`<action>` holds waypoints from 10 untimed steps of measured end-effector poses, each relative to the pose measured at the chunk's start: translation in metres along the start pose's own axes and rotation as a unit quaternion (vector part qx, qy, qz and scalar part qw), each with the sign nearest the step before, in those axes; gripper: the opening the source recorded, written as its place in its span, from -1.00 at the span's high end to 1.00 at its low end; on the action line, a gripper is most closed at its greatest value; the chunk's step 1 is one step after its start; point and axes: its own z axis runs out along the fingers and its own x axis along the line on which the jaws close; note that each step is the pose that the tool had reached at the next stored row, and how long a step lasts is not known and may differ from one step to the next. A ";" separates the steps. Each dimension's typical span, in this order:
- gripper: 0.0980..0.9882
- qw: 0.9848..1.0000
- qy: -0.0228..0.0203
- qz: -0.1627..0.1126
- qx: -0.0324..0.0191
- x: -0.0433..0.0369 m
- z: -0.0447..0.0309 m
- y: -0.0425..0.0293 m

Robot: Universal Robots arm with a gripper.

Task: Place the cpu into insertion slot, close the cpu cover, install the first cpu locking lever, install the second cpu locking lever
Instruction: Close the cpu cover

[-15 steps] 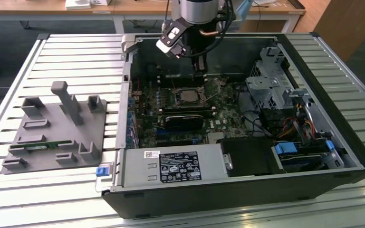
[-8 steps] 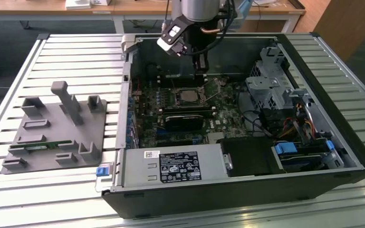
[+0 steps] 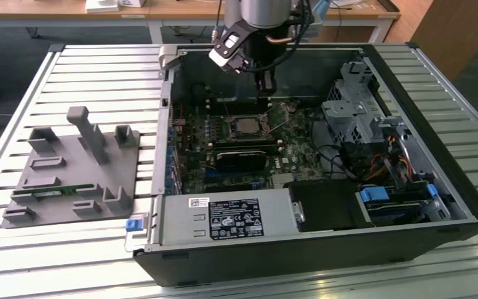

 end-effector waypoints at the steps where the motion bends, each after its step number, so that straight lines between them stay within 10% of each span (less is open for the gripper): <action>1: 0.98 1.000 0.000 0.000 0.000 0.0001 0.0001 0.0006; 10: 0.98 1.000 0.000 0.000 0.000 0.0003 0.0008 0.0086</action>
